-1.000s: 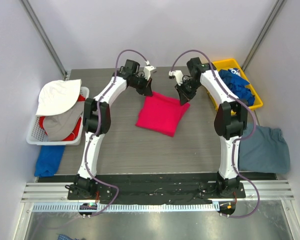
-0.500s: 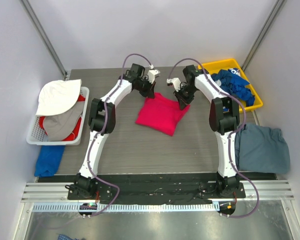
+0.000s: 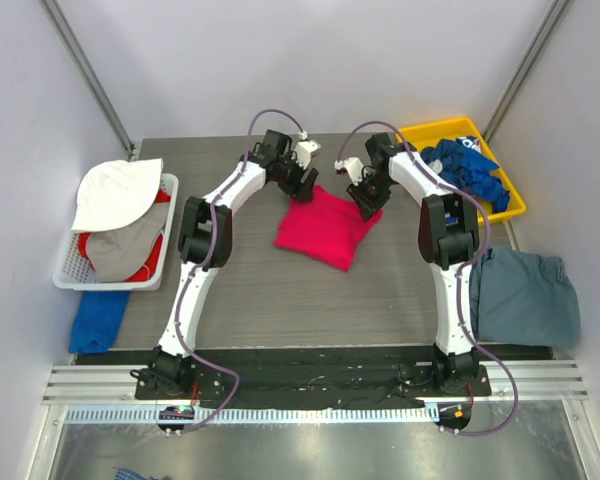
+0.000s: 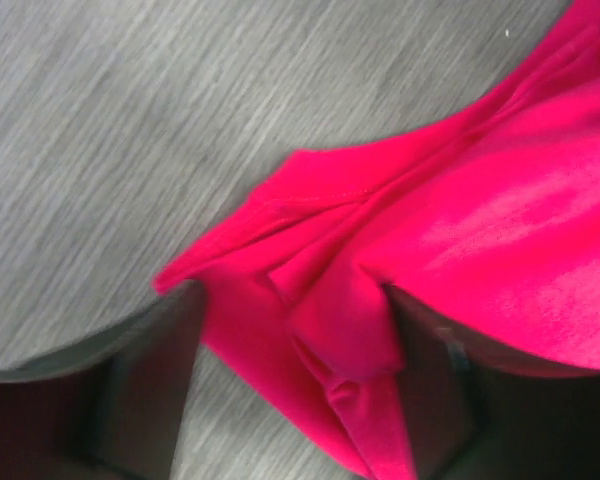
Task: Fold and stack the t-shirts
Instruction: Fold the tshirt, then neatly place the folded tshirt to the corner
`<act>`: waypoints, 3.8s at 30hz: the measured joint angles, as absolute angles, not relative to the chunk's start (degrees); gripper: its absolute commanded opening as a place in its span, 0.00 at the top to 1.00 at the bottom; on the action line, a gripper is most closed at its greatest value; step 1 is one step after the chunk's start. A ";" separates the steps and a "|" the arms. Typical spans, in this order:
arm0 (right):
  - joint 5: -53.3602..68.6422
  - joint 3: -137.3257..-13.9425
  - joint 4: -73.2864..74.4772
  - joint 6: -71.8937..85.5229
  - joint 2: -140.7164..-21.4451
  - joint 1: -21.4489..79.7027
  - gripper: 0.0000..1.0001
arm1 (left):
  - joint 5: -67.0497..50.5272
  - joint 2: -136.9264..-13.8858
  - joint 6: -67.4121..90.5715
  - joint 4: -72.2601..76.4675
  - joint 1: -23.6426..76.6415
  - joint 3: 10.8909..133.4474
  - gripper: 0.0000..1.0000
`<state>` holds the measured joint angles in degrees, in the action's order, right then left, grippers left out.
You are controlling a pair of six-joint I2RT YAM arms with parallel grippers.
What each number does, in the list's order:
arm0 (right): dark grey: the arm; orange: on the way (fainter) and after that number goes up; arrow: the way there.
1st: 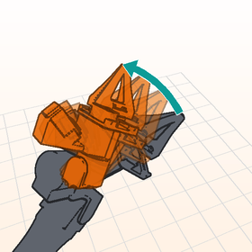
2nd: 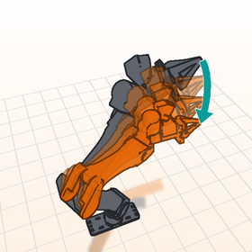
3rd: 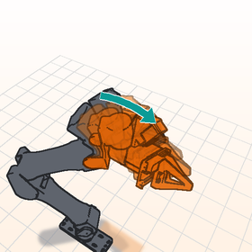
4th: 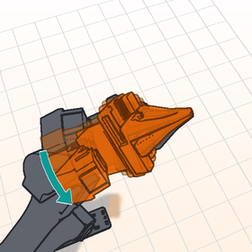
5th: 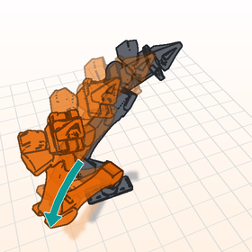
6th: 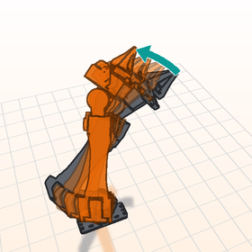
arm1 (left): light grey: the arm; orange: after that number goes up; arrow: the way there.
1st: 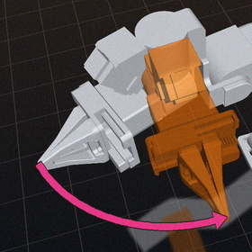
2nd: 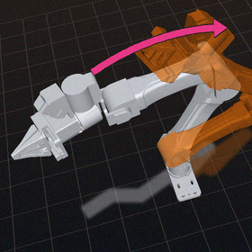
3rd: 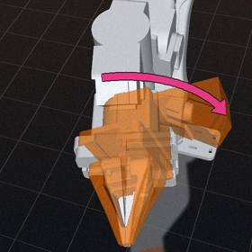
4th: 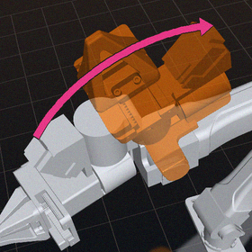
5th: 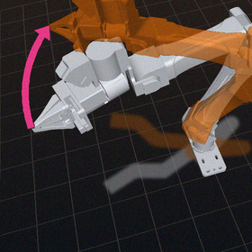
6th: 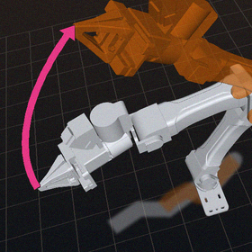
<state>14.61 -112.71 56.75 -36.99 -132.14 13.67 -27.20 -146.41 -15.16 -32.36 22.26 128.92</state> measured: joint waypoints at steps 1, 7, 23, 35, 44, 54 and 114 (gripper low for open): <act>14.20 -112.46 56.51 -36.88 -132.05 13.65 0.60 | -26.94 -146.23 -15.18 -31.73 22.24 128.44 0.15; 12.29 -111.50 55.46 -36.03 -130.10 13.63 0.57 | -22.31 -142.61 -15.05 -30.22 22.46 123.79 0.01; 10.92 -106.48 54.24 -32.82 -118.39 13.37 0.46 | -15.44 -123.44 -15.73 -29.43 22.68 111.20 0.00; 22.83 -84.31 44.07 -14.20 -110.10 10.35 0.44 | -15.75 -120.49 -21.98 -32.25 30.89 104.53 0.00; 31.33 -74.43 35.07 -4.14 -109.84 9.61 0.43 | -14.57 -124.25 -25.06 -32.45 31.97 104.53 0.00; 35.77 -73.80 28.77 -0.82 -111.42 6.92 0.43 | -13.43 -126.41 -26.48 -32.40 31.75 104.29 0.00; 46.98 -68.47 11.60 11.35 -116.55 10.57 0.89 | -12.97 -125.91 -25.56 -31.90 33.47 98.52 0.00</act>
